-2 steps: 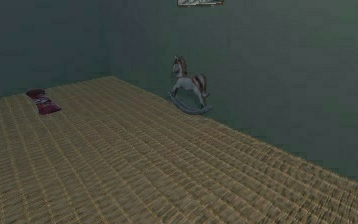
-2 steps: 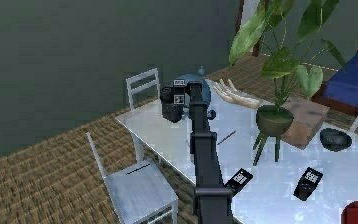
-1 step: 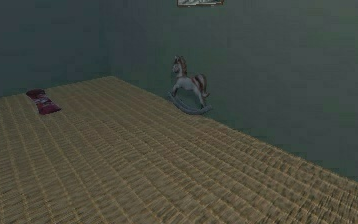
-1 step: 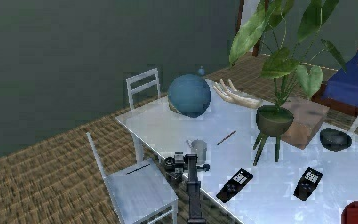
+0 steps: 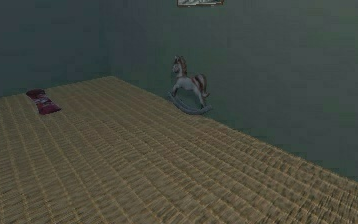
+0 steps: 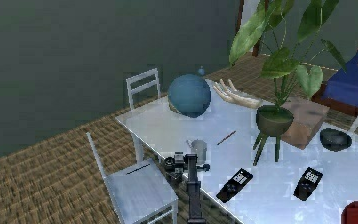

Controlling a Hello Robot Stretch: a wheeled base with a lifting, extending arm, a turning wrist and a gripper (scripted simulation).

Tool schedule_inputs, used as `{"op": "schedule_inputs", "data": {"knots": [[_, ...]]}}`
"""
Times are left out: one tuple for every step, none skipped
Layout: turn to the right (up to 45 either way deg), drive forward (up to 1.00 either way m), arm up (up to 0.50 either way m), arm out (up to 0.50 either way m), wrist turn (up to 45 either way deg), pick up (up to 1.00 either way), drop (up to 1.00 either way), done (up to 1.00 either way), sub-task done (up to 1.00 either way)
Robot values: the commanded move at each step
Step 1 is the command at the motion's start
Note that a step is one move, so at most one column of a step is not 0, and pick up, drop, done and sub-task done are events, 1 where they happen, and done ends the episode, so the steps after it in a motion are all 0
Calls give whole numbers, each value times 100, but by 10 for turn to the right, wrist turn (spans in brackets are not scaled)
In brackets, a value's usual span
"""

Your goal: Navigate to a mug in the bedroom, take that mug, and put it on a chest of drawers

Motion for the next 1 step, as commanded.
{"op": "schedule_inputs", "data": {"knots": [[0,0,10,0,0,0,0,0,0]]}}
